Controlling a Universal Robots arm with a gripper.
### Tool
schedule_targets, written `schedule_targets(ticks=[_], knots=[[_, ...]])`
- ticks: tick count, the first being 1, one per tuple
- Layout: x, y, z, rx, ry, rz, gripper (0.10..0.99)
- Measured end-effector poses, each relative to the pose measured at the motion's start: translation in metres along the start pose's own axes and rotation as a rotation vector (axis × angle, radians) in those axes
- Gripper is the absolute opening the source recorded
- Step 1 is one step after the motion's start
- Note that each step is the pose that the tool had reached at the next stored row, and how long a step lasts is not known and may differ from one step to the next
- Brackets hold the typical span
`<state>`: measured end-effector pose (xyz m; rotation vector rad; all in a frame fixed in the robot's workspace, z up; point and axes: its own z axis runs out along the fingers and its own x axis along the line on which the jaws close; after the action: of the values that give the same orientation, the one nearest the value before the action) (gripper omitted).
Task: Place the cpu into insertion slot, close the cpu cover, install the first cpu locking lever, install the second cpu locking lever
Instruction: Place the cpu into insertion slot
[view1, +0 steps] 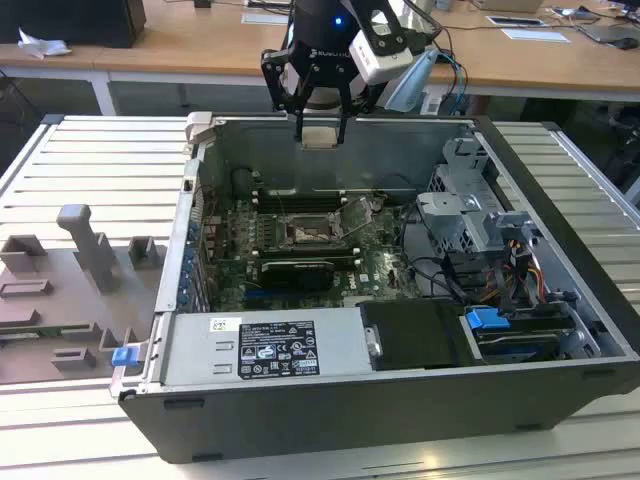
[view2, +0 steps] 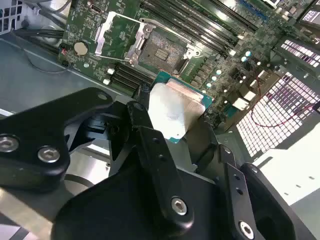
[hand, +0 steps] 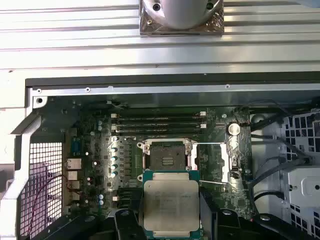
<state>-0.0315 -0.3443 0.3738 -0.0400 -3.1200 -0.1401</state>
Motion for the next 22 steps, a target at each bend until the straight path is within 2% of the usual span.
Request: schedule_targets(ticks=[11, 22], knots=[[0.0, 0.0, 0.0, -0.001, -0.0072, 0.081, 0.537], [0.0, 0.0, 0.0, -0.002, -0.0109, 0.121, 0.537]])
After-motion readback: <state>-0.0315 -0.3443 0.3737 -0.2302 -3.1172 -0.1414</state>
